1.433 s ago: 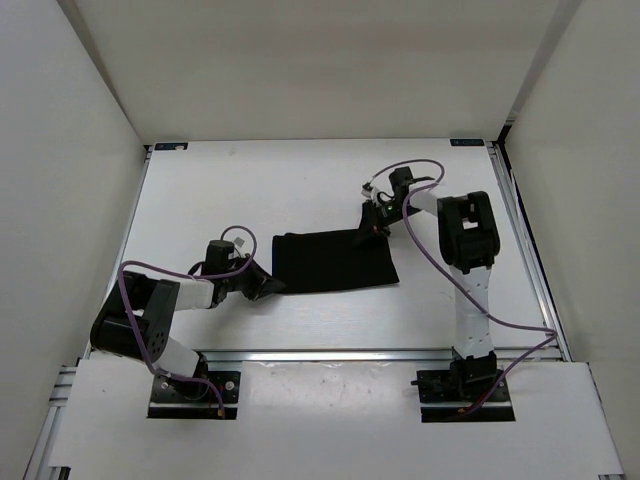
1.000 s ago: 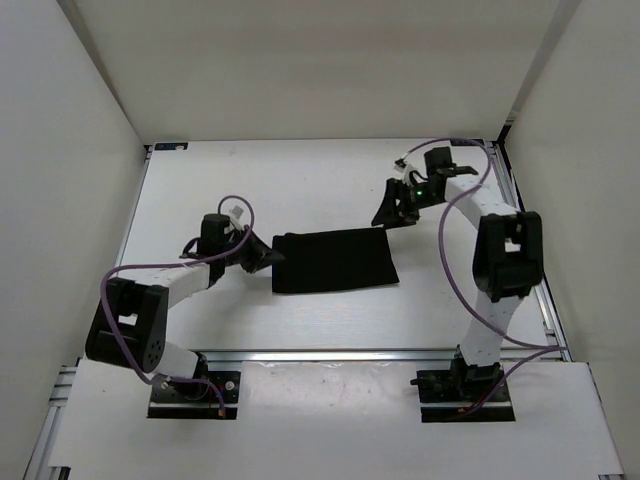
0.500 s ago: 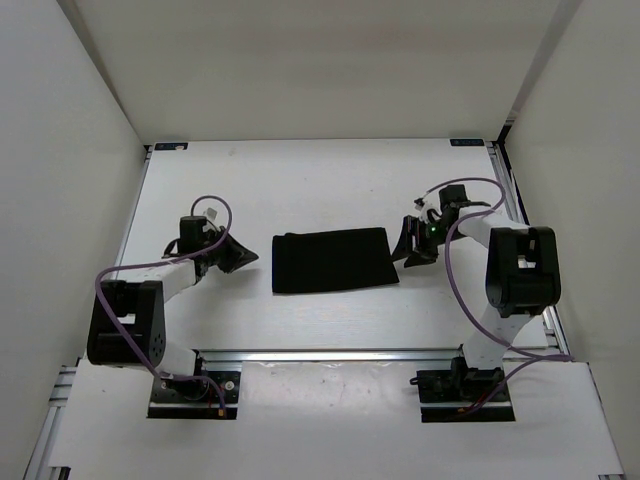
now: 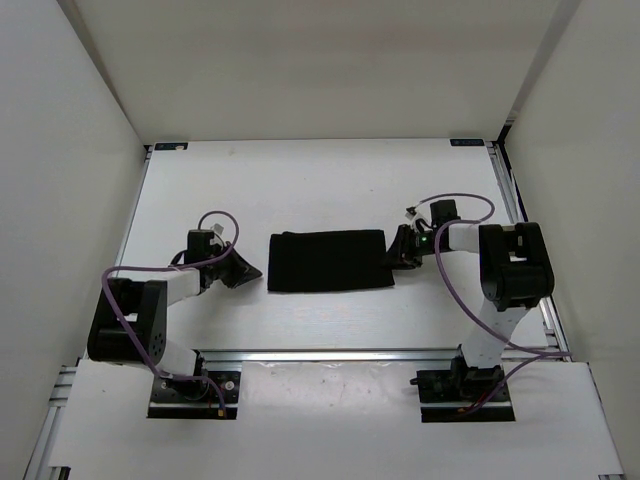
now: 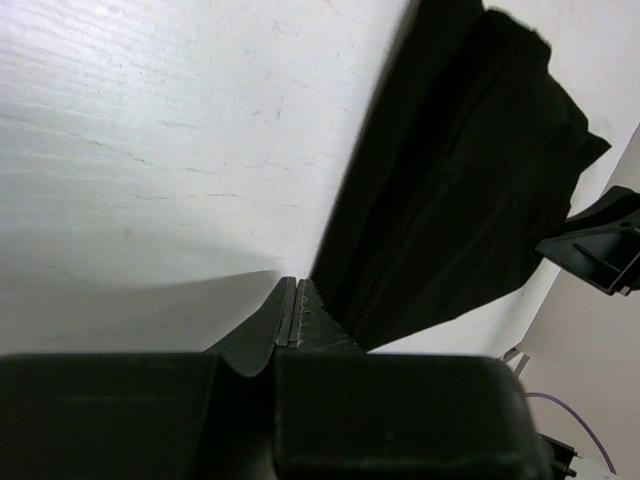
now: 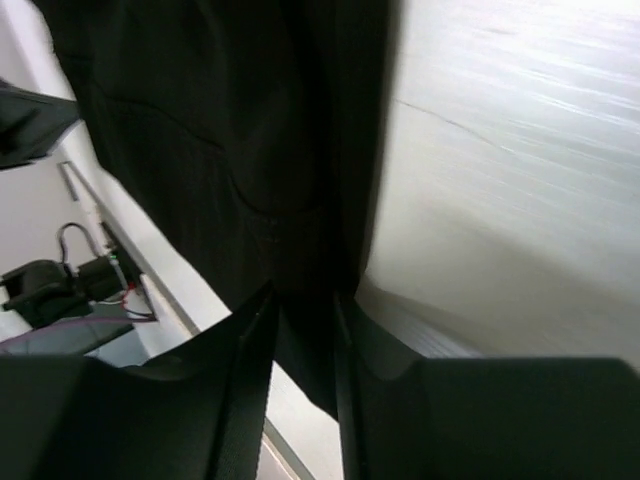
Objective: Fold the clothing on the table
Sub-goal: Fold the skirt
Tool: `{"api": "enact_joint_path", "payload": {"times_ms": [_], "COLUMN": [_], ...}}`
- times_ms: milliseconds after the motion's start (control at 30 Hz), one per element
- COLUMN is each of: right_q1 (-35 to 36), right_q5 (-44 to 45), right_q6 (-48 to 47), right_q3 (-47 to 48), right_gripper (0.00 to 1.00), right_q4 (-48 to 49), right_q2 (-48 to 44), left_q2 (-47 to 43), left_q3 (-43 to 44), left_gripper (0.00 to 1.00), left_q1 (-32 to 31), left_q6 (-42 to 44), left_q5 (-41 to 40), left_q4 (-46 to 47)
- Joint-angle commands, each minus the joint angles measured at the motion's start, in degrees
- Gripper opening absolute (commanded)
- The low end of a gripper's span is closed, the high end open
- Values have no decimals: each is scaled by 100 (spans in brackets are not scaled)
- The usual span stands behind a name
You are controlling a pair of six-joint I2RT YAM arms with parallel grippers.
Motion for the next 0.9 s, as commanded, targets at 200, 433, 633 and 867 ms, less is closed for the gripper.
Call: {"api": "enact_joint_path", "payload": {"times_ms": [200,433,633,867], "right_q1": [2,-393,-306,1082], "right_q5": [-1076,-155,584,472], "right_q6": [891,84,-146,213], "right_q3": [-417,-566,-409,451], "right_gripper": [0,0,0,0], "right_q4": [1274,-183,-975,-1073], "right_q2": [86,-774,-1821,-2060], "left_q2": [89,124,309,573], "left_q3": [-85,-198,-147,82], "left_gripper": [0,0,0,0], "left_q1": [-383,-971,-1605,-1992], "left_q6": [-132,-325,-607,-826], "left_q5": [-163,-260,-260,-207], "left_q4": [371,511,863,1091]}}
